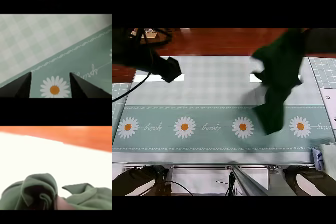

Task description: Fold the shirts.

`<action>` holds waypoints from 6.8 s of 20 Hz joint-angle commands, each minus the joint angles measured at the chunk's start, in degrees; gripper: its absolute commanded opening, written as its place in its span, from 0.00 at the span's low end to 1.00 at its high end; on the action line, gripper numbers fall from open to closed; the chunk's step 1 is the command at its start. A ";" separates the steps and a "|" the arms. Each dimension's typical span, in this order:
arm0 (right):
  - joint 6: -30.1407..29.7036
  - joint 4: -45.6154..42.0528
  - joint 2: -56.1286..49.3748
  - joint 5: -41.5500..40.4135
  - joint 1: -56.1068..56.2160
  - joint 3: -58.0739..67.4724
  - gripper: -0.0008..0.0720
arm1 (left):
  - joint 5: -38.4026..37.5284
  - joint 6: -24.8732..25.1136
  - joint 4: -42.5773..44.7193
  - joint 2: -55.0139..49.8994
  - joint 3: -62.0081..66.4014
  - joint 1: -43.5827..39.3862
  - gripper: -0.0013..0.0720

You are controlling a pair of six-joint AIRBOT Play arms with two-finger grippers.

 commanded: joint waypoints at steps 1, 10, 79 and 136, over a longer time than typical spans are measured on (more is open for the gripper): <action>5.01 -11.72 -2.03 2.05 15.82 -3.02 0.06 | -5.66 -0.24 0.04 0.87 0.00 0.02 0.81; 7.10 -13.90 -23.98 -5.44 39.45 -8.02 0.71 | -9.62 -0.22 0.04 0.83 -0.57 0.02 0.81; -1.77 2.69 22.38 -1.38 -16.11 -14.56 0.06 | 25.55 17.53 -47.10 16.94 -8.33 19.52 0.04; 8.74 -4.55 -22.38 -15.85 -0.24 -14.01 0.06 | 31.28 -2.49 -13.97 -11.43 -33.75 22.53 0.67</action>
